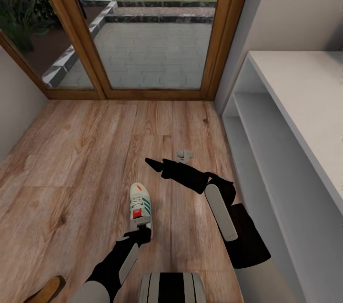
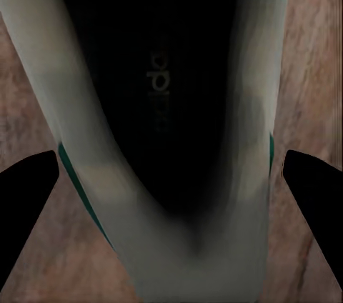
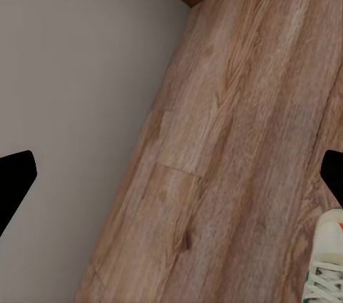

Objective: Pick up the two gym shoes and the two sandals from the corridor floor and place them onto the hallstand (shoe rack) in the corridor, making sure they are on the rack and not on the floor. Arrange them so the two gym shoes are next to each other and the two sandals are next to each other.

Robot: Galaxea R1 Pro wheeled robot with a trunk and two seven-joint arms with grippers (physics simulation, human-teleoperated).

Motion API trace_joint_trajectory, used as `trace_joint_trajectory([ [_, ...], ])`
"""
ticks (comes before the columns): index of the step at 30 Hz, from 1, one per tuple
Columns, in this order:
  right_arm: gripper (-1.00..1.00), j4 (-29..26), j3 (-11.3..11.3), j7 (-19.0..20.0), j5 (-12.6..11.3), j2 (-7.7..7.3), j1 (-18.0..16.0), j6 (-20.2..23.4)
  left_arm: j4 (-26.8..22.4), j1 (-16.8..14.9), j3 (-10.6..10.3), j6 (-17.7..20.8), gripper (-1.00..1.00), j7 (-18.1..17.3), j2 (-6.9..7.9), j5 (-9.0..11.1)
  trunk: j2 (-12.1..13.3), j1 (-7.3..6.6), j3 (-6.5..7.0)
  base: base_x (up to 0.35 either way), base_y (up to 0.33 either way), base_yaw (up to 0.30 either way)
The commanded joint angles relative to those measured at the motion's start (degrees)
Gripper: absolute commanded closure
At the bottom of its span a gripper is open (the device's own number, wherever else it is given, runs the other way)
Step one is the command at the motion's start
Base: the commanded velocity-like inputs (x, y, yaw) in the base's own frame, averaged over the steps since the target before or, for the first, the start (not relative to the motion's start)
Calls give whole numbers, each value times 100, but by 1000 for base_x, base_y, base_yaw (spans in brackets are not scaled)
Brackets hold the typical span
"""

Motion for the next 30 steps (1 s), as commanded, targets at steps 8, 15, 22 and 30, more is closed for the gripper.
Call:
trace_joint_trajectory([
  [8, -100, -7, 2, 21, -11, 2, 4, 20, -43, 9, -14, 25, 100, 44, 0, 55, 10, -21, 174, 0, 0, 0],
  [15, -100, 2, 14, 28, -4, 2, 7, 20, -82, 23, -14, 16, 100, 44, 0, 55, 19, -39, 329, 0, 0, 0],
  [22, -100, -2, 17, 28, -6, 2, 10, 12, -86, 19, -14, 16, 100, 44, 0, 55, 28, -57, 484, 0, 0, 0],
  [30, -100, -10, 12, 28, -10, 2, 7, 11, -95, 18, -14, 16, 100, 42, 0, 55, 39, -78, 662, 0, 0, 0],
])
